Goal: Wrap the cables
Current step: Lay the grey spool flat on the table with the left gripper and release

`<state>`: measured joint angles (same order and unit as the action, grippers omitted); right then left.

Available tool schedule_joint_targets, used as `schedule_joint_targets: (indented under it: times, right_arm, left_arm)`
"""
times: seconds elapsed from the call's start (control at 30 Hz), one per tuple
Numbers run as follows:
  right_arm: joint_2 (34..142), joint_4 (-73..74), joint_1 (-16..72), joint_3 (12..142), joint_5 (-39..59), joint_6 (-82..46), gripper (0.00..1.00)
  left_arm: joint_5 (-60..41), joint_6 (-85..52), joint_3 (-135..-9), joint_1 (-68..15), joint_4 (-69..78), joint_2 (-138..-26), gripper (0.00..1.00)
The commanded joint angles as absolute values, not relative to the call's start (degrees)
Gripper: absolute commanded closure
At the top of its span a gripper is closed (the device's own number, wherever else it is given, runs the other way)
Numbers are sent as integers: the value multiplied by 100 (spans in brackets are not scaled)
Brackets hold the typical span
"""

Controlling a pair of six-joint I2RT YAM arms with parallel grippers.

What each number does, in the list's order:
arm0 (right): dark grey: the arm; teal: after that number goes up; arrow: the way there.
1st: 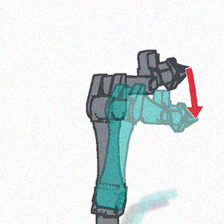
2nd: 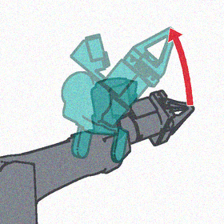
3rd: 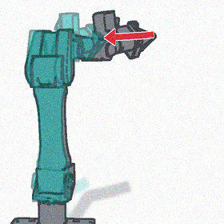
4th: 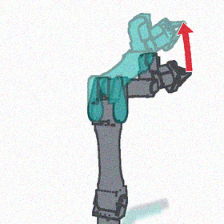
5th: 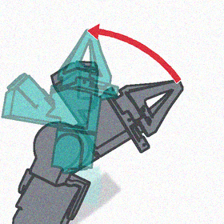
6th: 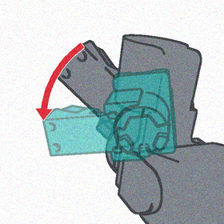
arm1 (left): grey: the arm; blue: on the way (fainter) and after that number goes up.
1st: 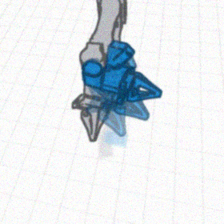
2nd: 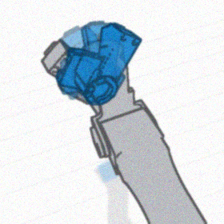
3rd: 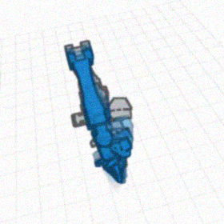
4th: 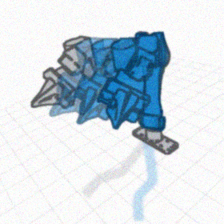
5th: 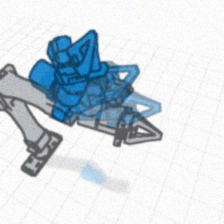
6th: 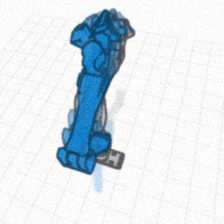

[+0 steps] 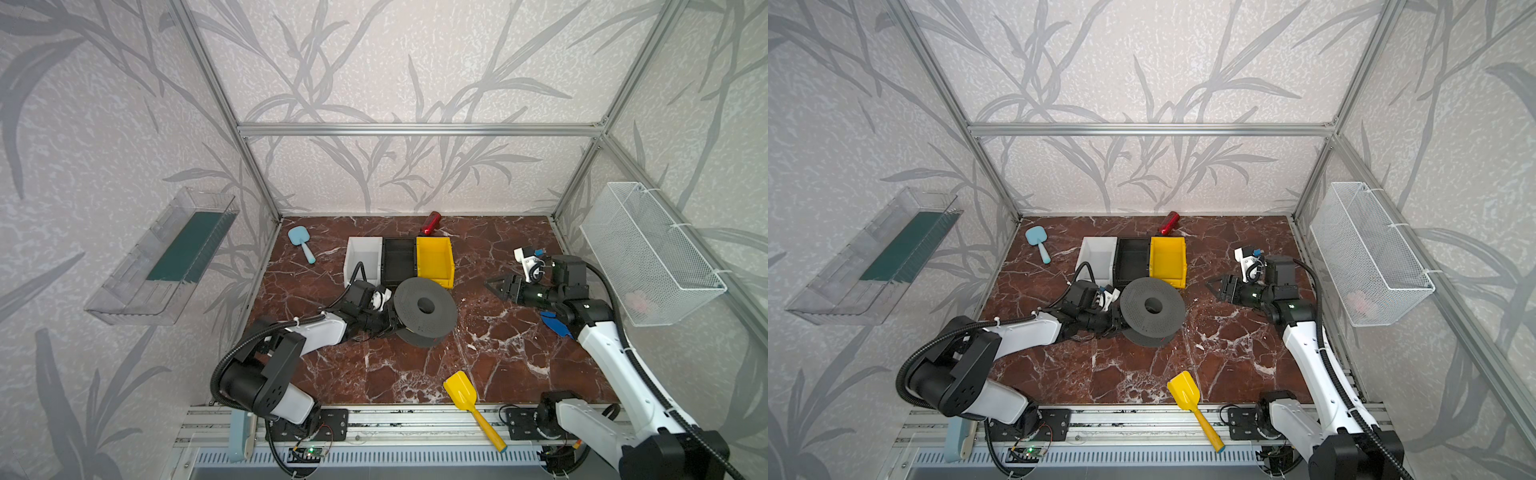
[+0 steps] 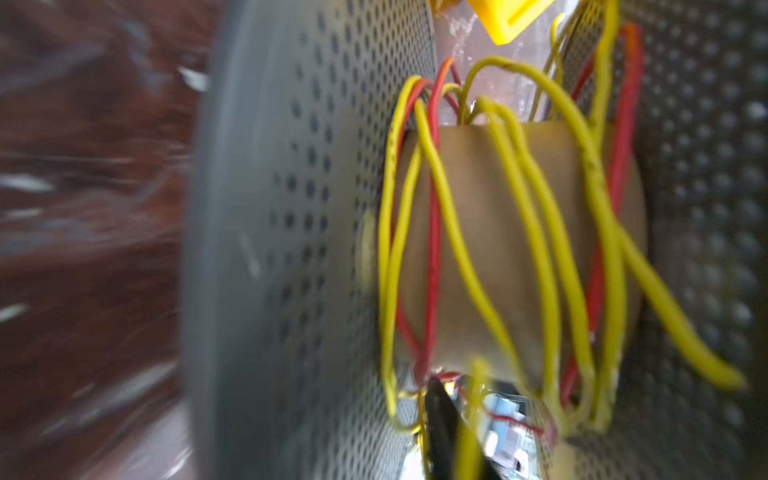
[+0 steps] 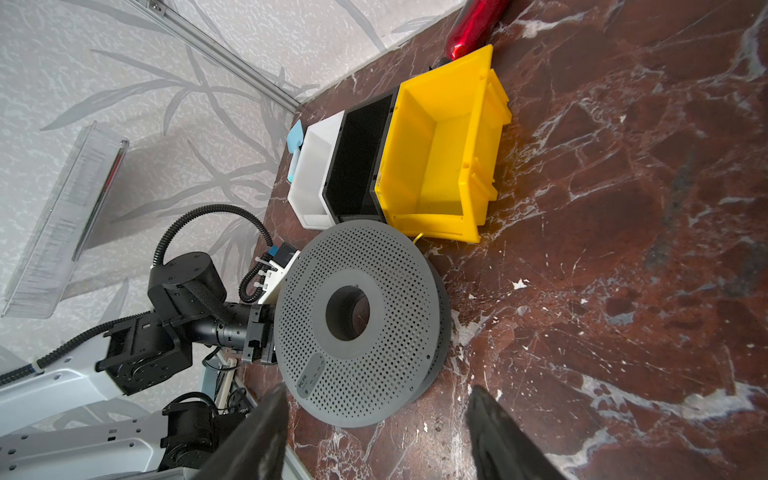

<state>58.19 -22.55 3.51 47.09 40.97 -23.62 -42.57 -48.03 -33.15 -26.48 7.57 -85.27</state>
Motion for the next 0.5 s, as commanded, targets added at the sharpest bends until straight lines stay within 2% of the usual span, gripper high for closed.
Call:
schedule_joint_targets:
  times: [0.0,0.13,0.33,0.37,0.4,0.43,0.47]
  right_arm:
    - [5810,-2269,412,4929,4075,-2255,33]
    - [5739,-2416,659,5075,3805,-2116,32]
    - [5740,-2536,781,5155,3497,-2011,29]
    - [5727,-2616,805,5172,3329,-1952,25]
    - [5695,-2678,830,5191,3149,-1878,9]
    - [5634,-2807,873,5217,2775,-1846,1]
    - [5557,-2909,907,5253,2341,-1875,1]
  left_arm:
    - [-3805,-4460,-3322,-2626,-41,-8082,56]
    - [-3386,-4342,-3296,-2568,-760,-7672,39]
    - [-3089,-4300,-3356,-2545,-1722,-7060,37]
    - [-2994,-4277,-3429,-2544,-1960,-6908,36]
    - [-2900,-4272,-3506,-2548,-2186,-6774,32]
    - [-2734,-4271,-3638,-2544,-2441,-6628,25]
    - [-2472,-4280,-3799,-2549,-2715,-6495,19]
